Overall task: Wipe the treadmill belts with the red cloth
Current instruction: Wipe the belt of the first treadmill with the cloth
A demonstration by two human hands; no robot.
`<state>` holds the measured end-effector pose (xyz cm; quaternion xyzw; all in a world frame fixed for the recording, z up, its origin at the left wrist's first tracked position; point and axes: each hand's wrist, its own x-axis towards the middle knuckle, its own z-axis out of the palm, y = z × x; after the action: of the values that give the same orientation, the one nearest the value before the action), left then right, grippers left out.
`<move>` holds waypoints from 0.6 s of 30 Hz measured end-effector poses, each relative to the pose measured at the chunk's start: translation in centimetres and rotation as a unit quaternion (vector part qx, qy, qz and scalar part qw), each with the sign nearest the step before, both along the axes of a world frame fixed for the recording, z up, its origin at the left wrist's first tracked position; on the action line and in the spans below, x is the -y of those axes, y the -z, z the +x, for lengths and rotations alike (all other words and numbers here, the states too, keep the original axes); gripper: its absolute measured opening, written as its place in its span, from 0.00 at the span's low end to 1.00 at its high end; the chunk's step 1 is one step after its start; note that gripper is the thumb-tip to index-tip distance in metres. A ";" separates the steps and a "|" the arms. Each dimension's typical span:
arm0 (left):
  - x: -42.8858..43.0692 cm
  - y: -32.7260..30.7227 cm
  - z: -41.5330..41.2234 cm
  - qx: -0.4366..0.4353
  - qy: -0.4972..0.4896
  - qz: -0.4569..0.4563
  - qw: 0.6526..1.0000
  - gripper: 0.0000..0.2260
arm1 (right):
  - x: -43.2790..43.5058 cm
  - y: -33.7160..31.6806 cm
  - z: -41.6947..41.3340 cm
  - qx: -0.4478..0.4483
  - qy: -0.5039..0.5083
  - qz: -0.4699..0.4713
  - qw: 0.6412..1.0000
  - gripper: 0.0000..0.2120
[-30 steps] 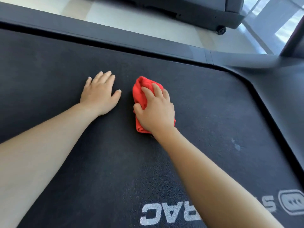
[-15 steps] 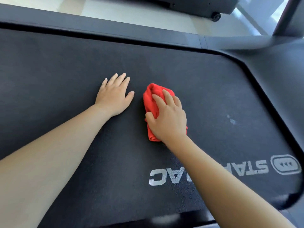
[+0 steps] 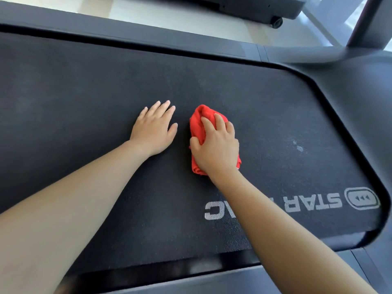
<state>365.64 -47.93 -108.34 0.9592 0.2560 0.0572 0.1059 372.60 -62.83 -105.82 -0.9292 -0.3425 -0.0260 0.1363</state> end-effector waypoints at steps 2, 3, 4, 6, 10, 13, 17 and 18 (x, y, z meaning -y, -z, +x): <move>0.1 0.0 -0.3 0.000 0.000 -0.002 1.000 0.24 | 0.7 0.0 -1.2 0.001 0.003 -0.001 1.000 0.25; 0.1 0.1 -0.3 0.001 -0.001 -0.002 1.000 0.24 | 1.2 0.0 -2.0 0.001 0.000 -0.004 1.000 0.25; 0.1 0.0 -0.3 0.001 -0.001 -0.002 1.000 0.24 | 1.9 0.0 -2.9 0.002 -0.004 -0.009 1.000 0.26; 0.1 0.1 -0.3 0.002 -0.003 -0.004 1.000 0.24 | 3.5 0.2 -5.0 0.012 -0.015 -0.015 1.000 0.27; 0.1 0.0 -0.3 0.005 0.000 -0.008 1.000 0.24 | 5.3 0.6 -7.3 0.040 -0.009 -0.010 0.999 0.28; 0.4 -0.2 -0.4 0.008 -0.003 -0.010 1.000 0.24 | 4.5 0.4 -6.4 0.032 -0.009 -0.004 0.999 0.27; 1.2 -0.2 -1.4 0.002 -0.005 -0.011 1.000 0.24 | 2.5 -0.1 -4.5 -0.007 -0.014 -0.014 1.000 0.25; 1.4 -0.2 -1.7 0.000 -0.005 -0.012 1.000 0.24 | 2.3 -0.2 -4.2 -0.010 -0.017 -0.015 1.000 0.25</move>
<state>363.97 -49.31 -108.15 0.9566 0.2611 0.0549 0.1175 368.43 -65.12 -105.64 -0.9255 -0.3570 -0.0095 0.1258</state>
